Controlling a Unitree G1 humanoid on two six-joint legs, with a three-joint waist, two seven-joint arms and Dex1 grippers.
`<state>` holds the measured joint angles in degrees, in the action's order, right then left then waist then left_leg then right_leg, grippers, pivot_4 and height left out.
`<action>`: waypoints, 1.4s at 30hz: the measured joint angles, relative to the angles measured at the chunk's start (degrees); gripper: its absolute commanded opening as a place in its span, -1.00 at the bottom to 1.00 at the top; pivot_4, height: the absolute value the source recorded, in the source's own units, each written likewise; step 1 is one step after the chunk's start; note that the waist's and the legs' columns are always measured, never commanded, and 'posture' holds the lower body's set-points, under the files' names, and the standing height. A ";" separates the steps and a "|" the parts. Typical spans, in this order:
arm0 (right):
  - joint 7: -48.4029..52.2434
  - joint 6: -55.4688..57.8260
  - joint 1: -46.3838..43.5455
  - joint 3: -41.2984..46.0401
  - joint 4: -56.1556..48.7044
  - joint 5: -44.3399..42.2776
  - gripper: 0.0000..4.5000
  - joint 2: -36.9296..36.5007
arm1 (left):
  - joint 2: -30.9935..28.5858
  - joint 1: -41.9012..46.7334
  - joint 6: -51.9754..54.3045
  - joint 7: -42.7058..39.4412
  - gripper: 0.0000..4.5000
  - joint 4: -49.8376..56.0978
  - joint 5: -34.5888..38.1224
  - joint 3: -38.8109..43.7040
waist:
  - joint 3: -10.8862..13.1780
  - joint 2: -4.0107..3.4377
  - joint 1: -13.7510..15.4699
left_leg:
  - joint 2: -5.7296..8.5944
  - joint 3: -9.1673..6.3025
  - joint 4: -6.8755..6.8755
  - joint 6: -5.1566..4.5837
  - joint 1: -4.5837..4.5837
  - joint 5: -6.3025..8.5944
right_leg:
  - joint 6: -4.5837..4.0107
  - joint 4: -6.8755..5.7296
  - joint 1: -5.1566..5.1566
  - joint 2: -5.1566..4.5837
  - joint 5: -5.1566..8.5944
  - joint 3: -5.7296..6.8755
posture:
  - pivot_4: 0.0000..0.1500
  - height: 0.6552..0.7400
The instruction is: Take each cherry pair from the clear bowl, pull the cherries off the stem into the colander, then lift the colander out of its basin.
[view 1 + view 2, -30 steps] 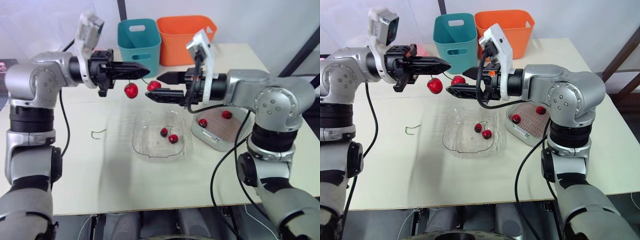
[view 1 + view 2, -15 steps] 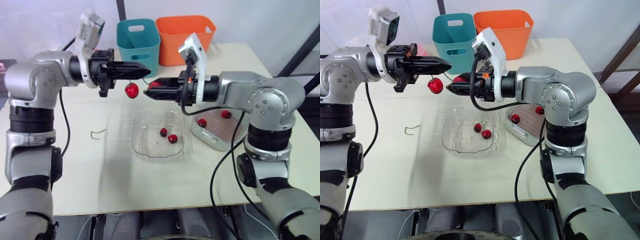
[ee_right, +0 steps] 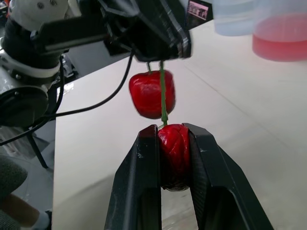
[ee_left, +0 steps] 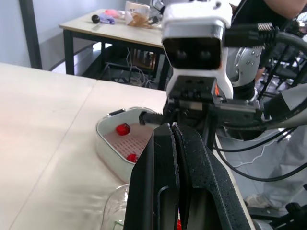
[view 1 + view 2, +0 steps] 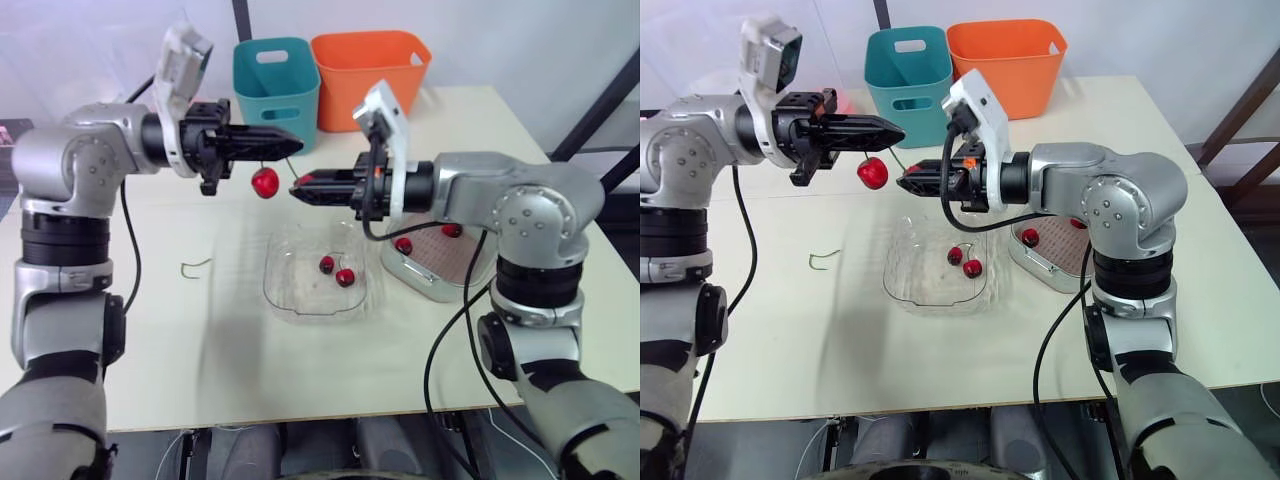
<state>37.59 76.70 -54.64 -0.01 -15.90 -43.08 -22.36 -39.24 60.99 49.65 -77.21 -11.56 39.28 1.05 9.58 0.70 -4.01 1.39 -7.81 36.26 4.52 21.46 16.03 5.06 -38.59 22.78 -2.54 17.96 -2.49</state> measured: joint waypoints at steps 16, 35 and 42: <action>1.75 -7.99 5.89 -0.16 1.33 3.43 -0.87 -11.90 | -0.58 -2.02 -1.32 0.28 -1.00 0.67 -0.33 0.28 | 0.00 0.00 0.26 | 0.07 0.04 -0.01 -0.01 0.02 0.00 | 0.01 0.14 -0.07 -0.03 0.00 0.01 | 1.00 1.00; 7.54 -26.92 20.12 -0.43 13.51 19.68 0.65 -27.22 | -0.60 -4.43 -3.97 -0.10 -1.00 1.33 -2.44 -0.30 | 0.02 0.02 0.25 | 0.03 0.35 0.04 -0.09 -0.01 0.04 | 0.01 0.14 -0.11 0.02 0.00 -0.06 | 1.00 1.00; 8.33 -24.55 15.61 0.17 13.81 18.43 0.65 -26.23 | -0.24 -4.44 -4.16 -0.19 -1.00 0.72 -2.80 -0.33 | 0.02 0.02 0.18 | 0.00 0.31 0.01 -0.09 -0.01 0.04 | 0.01 0.16 -0.11 0.04 0.00 -0.04 | 1.00 1.00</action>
<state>45.92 52.15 -39.03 0.16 -2.09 -24.65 -48.58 -39.48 56.56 45.49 -77.40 -10.84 36.48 0.72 9.60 0.72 -3.83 1.39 -7.50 36.27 4.44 21.45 16.07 5.07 -38.43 22.68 -2.50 17.96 -2.53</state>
